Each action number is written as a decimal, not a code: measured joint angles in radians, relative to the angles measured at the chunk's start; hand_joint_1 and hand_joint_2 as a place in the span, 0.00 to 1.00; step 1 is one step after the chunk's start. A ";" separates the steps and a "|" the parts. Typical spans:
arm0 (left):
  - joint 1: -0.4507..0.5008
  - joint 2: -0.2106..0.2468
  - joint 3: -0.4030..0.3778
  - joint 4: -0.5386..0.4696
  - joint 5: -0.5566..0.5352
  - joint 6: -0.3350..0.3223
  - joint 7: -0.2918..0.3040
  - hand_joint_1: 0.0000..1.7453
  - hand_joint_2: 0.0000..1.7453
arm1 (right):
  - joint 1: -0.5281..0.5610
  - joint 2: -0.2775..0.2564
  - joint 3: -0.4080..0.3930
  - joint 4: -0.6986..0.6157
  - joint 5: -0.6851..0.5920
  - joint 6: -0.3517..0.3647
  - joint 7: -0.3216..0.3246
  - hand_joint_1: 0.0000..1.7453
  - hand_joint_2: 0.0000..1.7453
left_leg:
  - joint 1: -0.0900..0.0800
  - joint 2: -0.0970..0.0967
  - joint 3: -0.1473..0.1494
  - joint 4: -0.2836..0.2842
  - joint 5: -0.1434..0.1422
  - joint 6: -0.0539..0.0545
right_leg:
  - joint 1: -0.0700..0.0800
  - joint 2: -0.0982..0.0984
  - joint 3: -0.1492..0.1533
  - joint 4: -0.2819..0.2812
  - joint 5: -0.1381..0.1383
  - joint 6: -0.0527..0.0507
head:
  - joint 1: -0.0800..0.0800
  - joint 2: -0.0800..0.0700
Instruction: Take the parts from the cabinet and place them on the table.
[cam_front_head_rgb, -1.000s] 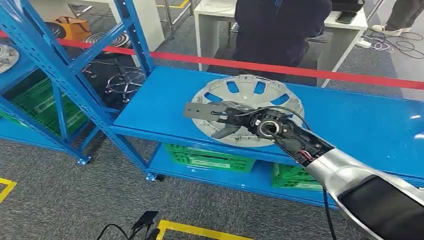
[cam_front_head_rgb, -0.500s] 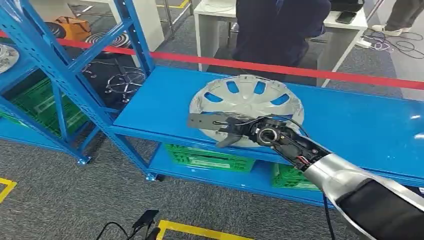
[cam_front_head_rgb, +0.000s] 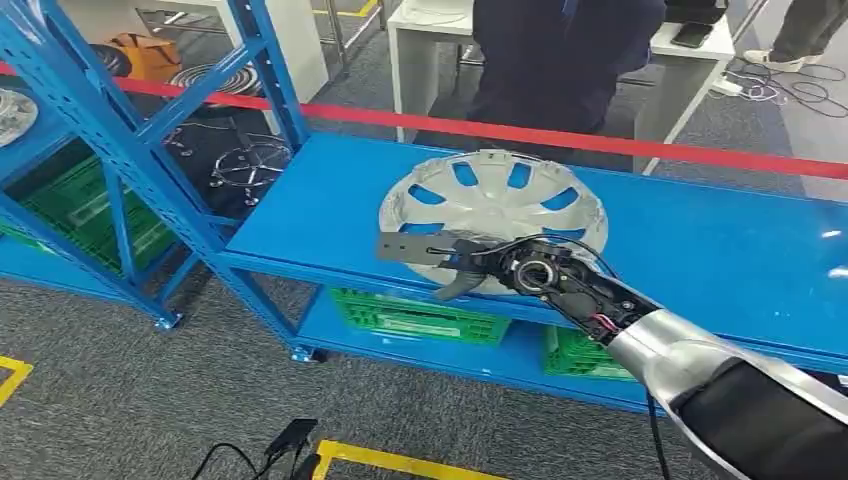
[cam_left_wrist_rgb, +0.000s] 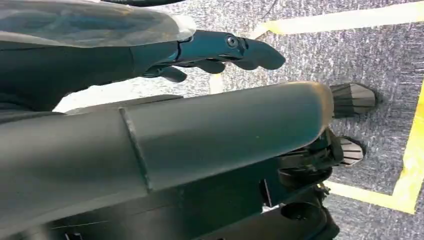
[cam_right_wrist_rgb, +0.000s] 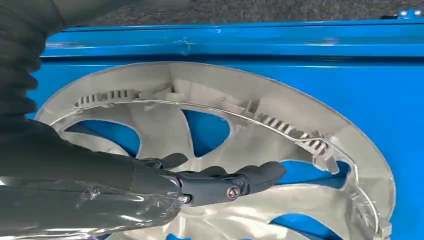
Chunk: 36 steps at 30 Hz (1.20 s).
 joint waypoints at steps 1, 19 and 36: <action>0.000 0.000 0.000 0.000 0.000 0.000 0.000 0.00 0.00 | 0.001 0.000 0.000 0.001 0.000 0.000 0.000 0.00 1.00 | 0.000 0.000 0.000 0.000 0.000 0.000 | 0.000 0.000 0.000 0.000 0.000 0.000 | 0.000 0.000; -0.001 -0.001 0.000 0.000 0.011 0.002 -0.001 0.00 0.00 | 0.015 -0.003 0.016 0.018 0.009 0.013 0.003 0.00 1.00 | 0.000 0.000 0.000 0.000 0.000 0.000 | 0.000 0.000 0.000 0.000 0.000 0.000 | 0.000 0.000; 0.004 0.005 0.000 0.000 0.034 0.002 -0.019 0.00 0.00 | 0.023 -0.047 0.051 0.060 0.059 0.030 0.038 0.00 1.00 | 0.000 0.000 0.000 0.000 0.000 0.000 | 0.000 0.000 0.000 0.000 0.000 0.000 | 0.000 0.000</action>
